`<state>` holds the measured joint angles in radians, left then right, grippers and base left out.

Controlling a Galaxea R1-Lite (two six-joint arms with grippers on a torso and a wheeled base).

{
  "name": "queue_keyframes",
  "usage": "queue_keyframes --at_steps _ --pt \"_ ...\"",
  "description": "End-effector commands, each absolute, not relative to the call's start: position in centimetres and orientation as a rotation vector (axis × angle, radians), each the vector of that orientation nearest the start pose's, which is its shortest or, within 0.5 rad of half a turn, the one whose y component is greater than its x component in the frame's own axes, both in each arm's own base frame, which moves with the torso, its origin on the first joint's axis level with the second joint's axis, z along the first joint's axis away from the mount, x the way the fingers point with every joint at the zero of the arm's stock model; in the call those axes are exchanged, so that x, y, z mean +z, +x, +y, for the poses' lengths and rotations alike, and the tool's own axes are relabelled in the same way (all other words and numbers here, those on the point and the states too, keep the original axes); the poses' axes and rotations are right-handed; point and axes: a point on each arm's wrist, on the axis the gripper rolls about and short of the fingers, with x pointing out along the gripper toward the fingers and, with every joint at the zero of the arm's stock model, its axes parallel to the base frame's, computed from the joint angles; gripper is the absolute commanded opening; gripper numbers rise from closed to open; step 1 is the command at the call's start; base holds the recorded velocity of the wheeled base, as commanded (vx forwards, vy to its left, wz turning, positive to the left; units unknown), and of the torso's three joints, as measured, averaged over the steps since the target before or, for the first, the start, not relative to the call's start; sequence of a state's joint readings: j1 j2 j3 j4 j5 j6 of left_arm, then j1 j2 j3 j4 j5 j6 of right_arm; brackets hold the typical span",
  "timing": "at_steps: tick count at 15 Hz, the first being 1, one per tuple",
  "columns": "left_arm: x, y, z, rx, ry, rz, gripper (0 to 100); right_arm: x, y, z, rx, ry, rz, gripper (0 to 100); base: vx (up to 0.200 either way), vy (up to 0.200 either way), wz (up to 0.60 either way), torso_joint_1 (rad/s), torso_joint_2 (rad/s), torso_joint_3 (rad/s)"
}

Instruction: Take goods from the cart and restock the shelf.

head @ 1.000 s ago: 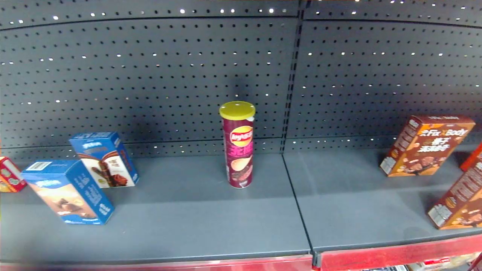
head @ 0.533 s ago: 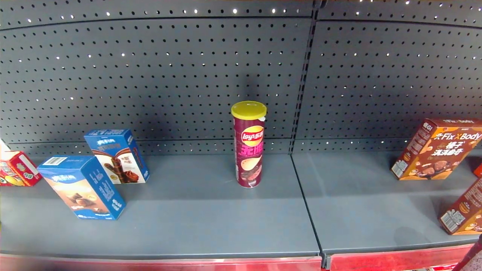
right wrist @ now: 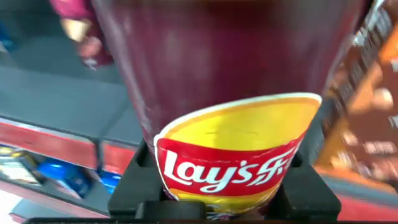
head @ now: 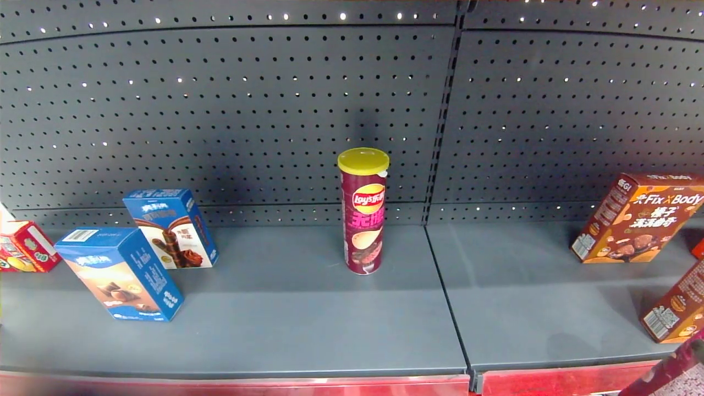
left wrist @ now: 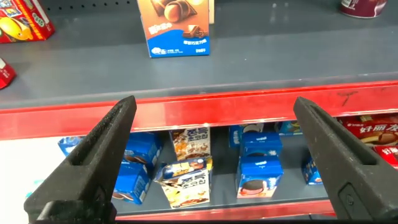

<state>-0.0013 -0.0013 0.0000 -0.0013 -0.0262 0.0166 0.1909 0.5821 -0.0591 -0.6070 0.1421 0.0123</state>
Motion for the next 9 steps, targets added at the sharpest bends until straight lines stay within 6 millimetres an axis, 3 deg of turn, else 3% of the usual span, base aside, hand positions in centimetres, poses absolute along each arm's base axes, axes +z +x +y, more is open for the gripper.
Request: queue_keyframes --at_steps 1,9 --pt "7.6 -2.3 -0.1 -0.028 0.017 -0.002 100 17.0 4.7 1.4 0.387 0.015 -0.095 0 0.000 0.000 0.00 0.000 0.00 0.000" --pt "7.6 -2.3 -0.1 -0.028 0.017 -0.002 100 16.4 4.7 1.7 0.474 0.008 -0.032 0 0.000 0.000 0.00 0.000 0.00 0.000"
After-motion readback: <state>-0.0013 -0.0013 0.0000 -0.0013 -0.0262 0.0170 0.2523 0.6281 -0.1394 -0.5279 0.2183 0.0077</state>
